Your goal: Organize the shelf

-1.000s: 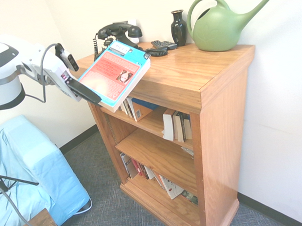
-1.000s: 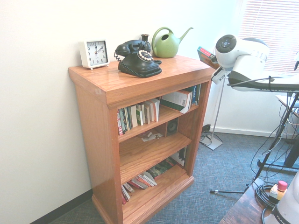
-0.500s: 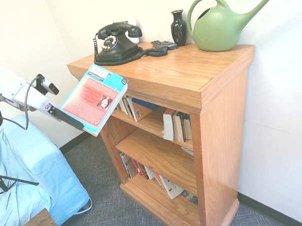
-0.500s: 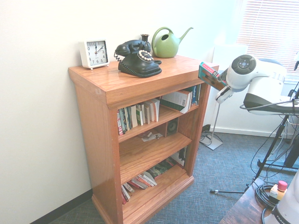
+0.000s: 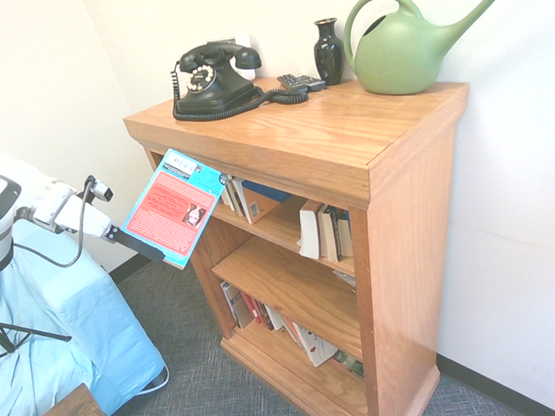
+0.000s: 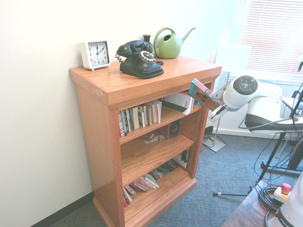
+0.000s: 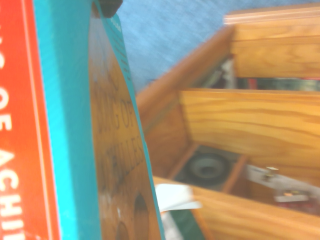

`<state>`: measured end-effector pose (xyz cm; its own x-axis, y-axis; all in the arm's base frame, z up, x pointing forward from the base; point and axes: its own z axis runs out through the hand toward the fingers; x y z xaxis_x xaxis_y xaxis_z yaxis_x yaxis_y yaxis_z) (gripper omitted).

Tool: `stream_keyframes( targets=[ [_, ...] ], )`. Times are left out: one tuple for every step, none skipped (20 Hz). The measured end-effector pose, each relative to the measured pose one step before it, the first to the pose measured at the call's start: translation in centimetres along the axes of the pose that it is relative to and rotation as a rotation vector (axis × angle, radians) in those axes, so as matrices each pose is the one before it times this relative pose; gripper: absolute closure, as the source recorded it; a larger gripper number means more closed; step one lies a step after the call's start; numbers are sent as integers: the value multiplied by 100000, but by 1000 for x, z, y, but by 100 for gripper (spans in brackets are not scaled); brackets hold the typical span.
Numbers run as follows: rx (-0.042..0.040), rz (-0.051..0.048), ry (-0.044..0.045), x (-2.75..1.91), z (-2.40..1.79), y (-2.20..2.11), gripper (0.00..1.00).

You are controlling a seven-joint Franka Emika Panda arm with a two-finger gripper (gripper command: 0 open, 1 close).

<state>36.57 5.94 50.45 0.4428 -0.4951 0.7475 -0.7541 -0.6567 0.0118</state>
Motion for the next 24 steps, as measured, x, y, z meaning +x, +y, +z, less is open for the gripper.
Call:
stream_keyframes(
  targets=[
    [1778,136,-1077,-603,587,-245,100],
    [2429,21,-1423,-635,696,-340,100],
    [2734,105,-1468,-519,693,-337,100],
    [2164,178,-1575,-426,833,-286,100],
    [1584,107,-1488,-297,894,-239,100],
    [1164,242,-1267,-135,899,-164,100],
    [1228,438,-982,-84,867,-116,100],
    [1418,305,-873,-56,853,-81,100],
    [1209,64,-549,-14,706,-13,100],
    [1229,198,-446,-48,653,-25,100],
    [1169,252,-434,-155,662,-29,100],
    [1052,82,-807,-243,652,-52,100],
    [1291,-44,-1181,-252,621,-127,100],
    [1573,-118,-1259,-206,586,-168,100],
    [1373,-65,-1183,-128,548,-153,100],
    [1654,247,-1240,19,500,-228,100],
    [1956,550,-996,193,370,-315,100],
    [1521,597,-860,267,384,-271,100],
    [1434,362,-748,324,367,-296,100],
    [1534,245,-919,252,422,-216,100],
    [1283,210,-1028,246,517,-159,100],
    [1247,212,-1456,125,615,-63,100],
    [1172,165,-1308,100,622,-38,100],
    [1070,92,-1052,103,586,-67,100]
  ],
)
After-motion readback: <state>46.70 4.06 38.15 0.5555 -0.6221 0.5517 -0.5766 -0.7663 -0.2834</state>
